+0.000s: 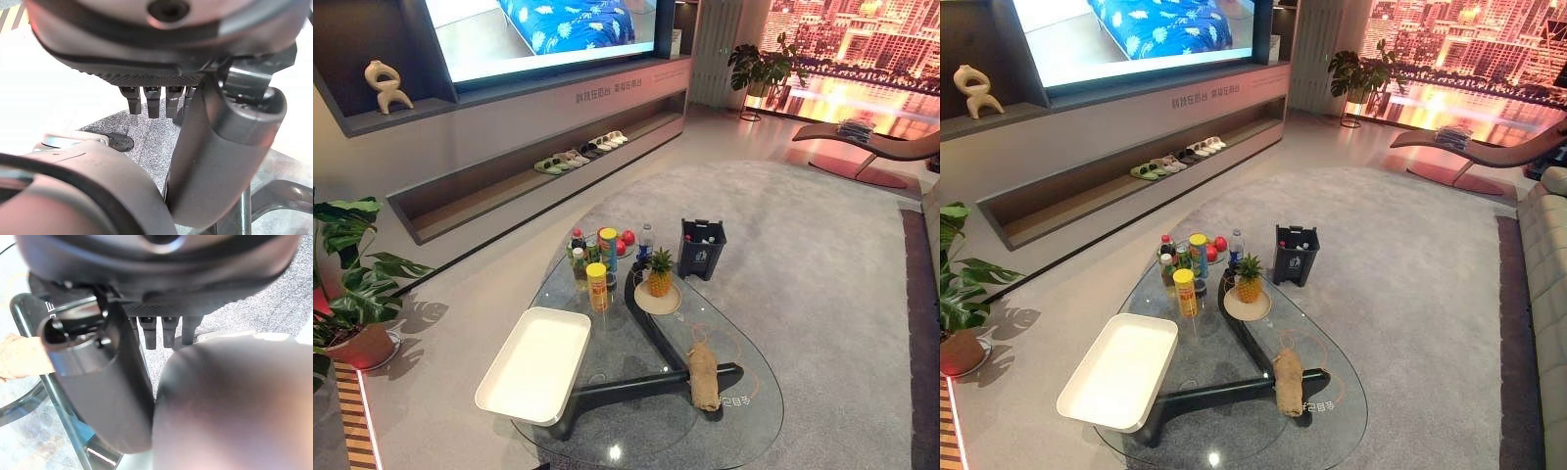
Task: Wipe the table with a cloth and put it in the basket.
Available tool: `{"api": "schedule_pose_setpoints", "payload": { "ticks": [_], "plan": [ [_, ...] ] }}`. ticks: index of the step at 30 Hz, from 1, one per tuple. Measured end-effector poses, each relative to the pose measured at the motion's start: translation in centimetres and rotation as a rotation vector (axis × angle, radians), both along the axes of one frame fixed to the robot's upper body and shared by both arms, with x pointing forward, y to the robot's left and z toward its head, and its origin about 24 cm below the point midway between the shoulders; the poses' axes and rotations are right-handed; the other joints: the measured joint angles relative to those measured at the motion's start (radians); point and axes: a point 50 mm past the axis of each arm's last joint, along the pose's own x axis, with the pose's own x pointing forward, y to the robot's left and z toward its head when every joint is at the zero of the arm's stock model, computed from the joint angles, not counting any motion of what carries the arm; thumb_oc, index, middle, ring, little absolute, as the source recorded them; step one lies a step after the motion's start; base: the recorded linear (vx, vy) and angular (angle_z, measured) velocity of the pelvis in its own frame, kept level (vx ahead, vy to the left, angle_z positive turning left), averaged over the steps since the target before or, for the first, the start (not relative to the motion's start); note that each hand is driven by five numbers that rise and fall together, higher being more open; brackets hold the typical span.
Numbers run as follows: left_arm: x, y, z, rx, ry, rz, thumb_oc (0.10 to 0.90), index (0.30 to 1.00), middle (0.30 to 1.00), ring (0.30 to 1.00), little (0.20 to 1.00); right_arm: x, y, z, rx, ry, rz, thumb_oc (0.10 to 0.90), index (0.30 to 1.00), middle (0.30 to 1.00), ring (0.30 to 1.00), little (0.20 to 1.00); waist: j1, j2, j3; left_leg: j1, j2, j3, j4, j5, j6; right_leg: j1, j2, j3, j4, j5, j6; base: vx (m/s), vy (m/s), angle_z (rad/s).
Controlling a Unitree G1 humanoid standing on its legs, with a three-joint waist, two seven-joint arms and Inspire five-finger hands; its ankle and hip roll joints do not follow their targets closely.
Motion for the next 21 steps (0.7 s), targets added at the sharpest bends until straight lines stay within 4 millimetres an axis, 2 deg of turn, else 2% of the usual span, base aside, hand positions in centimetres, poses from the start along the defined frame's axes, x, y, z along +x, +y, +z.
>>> {"api": "schedule_pose_setpoints", "payload": {
  "ticks": [21],
  "plan": [
    [0.01, 0.03, 0.01, 0.001, 0.000, -0.001, 0.800, 0.900, 0.900, 0.900, 0.900, -0.01, 0.02, 0.00, 0.000, 0.000, 0.000, 0.800, 0.900, 0.900, 0.900, 0.900, 0.000, -0.004, 0.003, 0.000, 0.000, 0.001, 0.000, 0.000, 0.000, -0.001, 0.000, 0.000, 0.000, 0.000, 0.000, 0.00, 0.000, 0.00]
  ]
}}
